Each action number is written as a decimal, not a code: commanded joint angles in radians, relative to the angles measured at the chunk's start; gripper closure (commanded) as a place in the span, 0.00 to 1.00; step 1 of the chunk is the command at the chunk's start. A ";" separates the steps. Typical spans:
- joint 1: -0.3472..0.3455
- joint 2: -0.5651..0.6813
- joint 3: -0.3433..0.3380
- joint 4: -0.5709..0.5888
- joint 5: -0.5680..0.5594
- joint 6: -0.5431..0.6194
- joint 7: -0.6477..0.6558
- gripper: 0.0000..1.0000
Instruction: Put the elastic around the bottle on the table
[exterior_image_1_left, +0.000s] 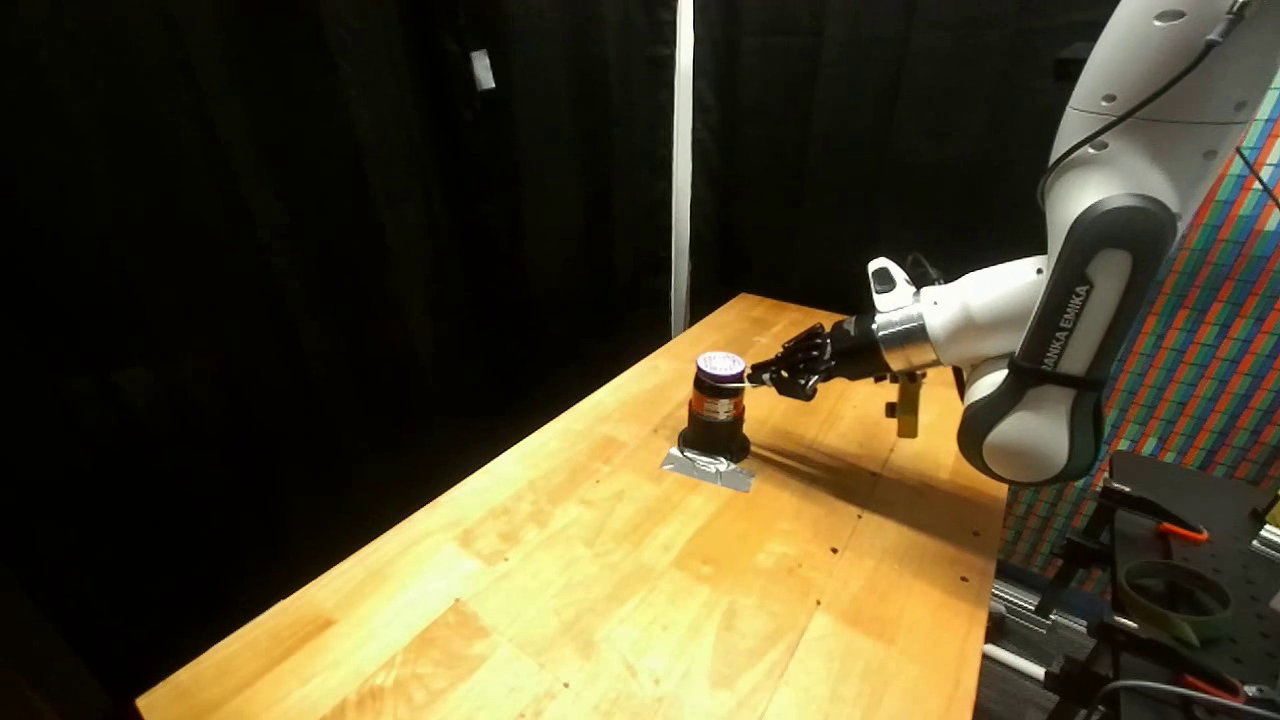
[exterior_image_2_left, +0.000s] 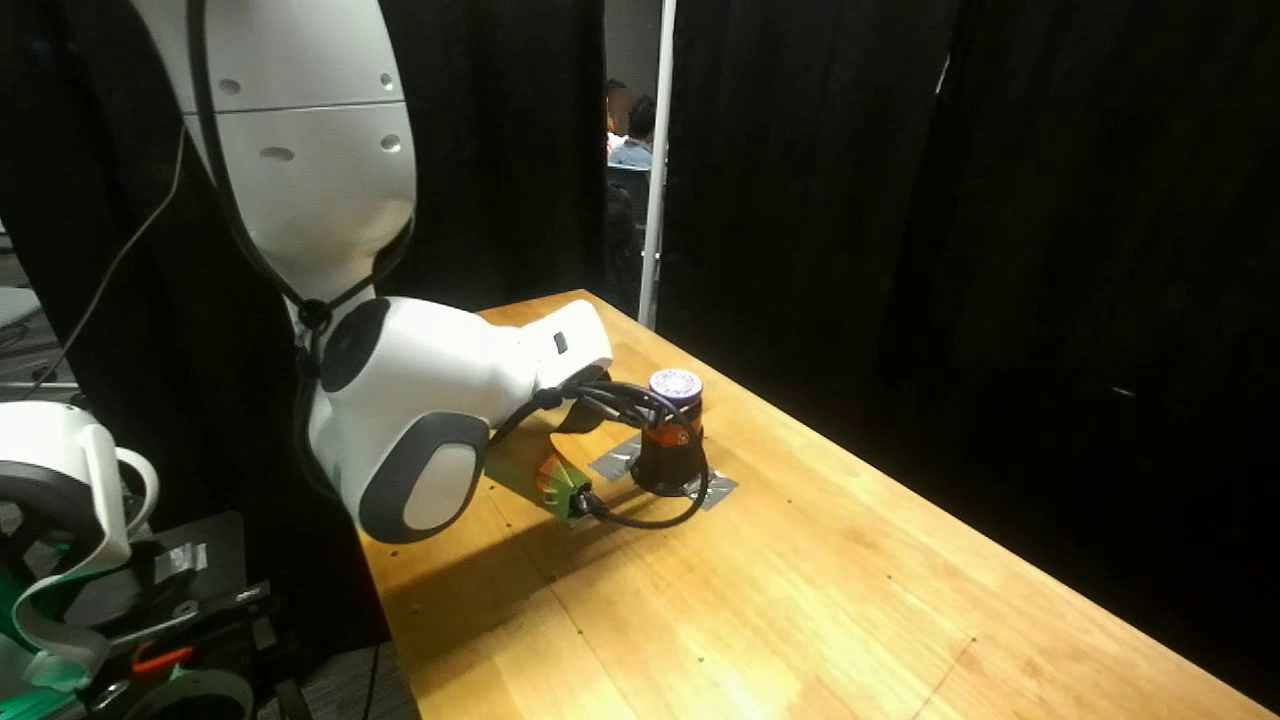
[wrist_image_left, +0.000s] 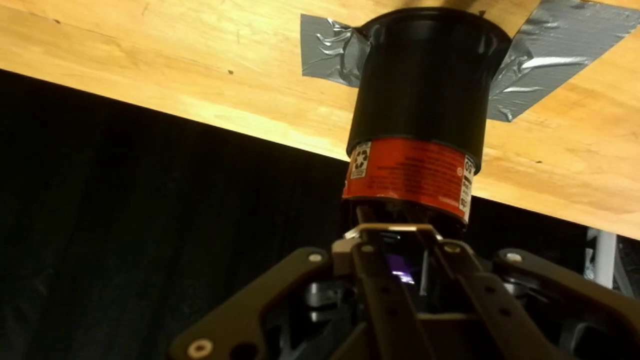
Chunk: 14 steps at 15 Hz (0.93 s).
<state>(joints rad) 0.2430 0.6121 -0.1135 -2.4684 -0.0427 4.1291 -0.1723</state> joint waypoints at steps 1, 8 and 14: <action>-0.047 0.040 0.041 0.002 0.002 0.124 -0.051 0.80; -0.042 0.004 0.040 0.082 -0.002 0.087 -0.135 0.80; -0.044 -0.019 0.043 0.058 0.002 0.121 -0.183 0.82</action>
<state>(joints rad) 0.2059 0.6203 -0.0805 -2.4016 -0.0432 4.2137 -0.3290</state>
